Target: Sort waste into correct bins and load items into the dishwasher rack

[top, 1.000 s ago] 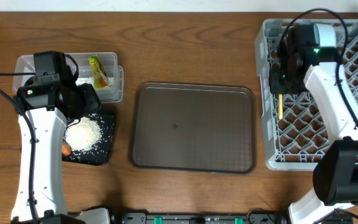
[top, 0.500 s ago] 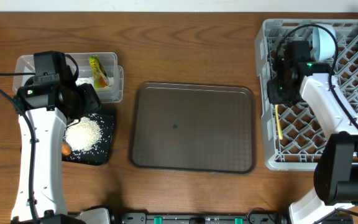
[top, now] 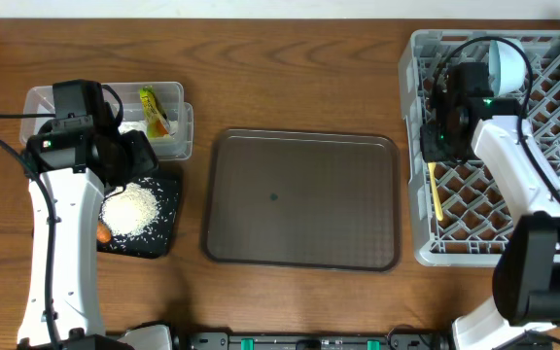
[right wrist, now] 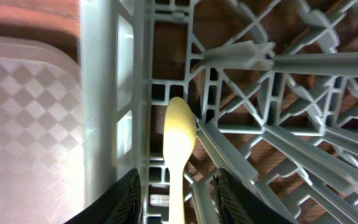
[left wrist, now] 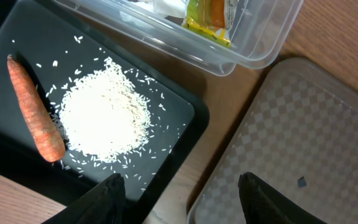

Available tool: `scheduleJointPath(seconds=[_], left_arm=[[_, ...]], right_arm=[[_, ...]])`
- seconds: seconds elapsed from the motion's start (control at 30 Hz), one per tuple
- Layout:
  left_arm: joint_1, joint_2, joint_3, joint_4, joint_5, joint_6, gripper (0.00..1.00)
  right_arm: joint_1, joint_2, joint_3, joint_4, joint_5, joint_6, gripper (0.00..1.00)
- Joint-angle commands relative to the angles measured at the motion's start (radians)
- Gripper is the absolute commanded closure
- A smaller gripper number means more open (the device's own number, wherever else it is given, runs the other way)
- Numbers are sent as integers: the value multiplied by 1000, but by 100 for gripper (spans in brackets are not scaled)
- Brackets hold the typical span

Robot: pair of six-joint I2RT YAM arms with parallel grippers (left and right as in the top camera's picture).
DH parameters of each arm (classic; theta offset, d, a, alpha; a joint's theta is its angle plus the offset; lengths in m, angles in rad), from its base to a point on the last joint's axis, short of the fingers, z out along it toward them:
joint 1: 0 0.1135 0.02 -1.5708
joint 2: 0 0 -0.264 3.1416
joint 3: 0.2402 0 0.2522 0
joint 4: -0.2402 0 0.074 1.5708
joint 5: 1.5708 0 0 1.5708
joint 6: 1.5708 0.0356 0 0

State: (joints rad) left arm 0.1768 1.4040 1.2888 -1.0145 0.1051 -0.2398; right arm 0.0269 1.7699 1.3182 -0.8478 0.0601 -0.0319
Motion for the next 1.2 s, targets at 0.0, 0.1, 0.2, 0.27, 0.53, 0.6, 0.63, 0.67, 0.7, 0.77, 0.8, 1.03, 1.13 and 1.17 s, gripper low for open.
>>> scheduleJointPath(seconds=[0.0, 0.1, 0.2, 0.27, 0.53, 0.6, 0.63, 0.67, 0.7, 0.77, 0.8, 1.03, 1.13, 1.17], left_arm=[[4, 0, -3, -2, 3, -10, 39], [4, 0, -3, -2, 3, -9, 39], [4, 0, -3, -2, 3, -9, 39], [4, 0, -3, -2, 3, -9, 34], [-15, 0, -3, 20, 97, 20, 30], [-44, 2, -3, 40, 113, 66, 30], [-65, 3, -3, 51, 116, 97, 29], [-89, 5, -3, 60, 116, 130, 28], [-112, 9, -3, 64, 116, 162, 27], [-162, 19, -3, 69, 115, 215, 25], [-185, 28, -3, 68, 111, 229, 24], [-211, 72, -3, -90, 103, 243, 20], [-172, 50, -3, -147, 98, 243, 21], [-159, 35, -3, -156, 97, 243, 21]], right_arm=[[7, -41, 5, 8, -5, -15, 55], [7, -86, 5, 8, -5, -15, 52], [7, -140, 5, 20, -31, -15, 48], [7, -174, 5, 41, -95, -16, 44], [66, -212, 5, 195, -372, -41, 40], [104, -203, 5, 238, -369, -42, 37], [121, -196, 5, 258, -362, -45, 35], [144, -186, 5, 287, -346, -45, 31], [159, -177, 5, 310, -330, -45, 27], [188, -156, 5, 352, -283, -42, 7], [200, -146, 5, 367, -247, -25, 1], [159, -147, 5, 267, -95, 136, 1], [103, -169, 5, 174, -94, 176, 1], [82, -177, 5, 138, -100, 192, 1]])
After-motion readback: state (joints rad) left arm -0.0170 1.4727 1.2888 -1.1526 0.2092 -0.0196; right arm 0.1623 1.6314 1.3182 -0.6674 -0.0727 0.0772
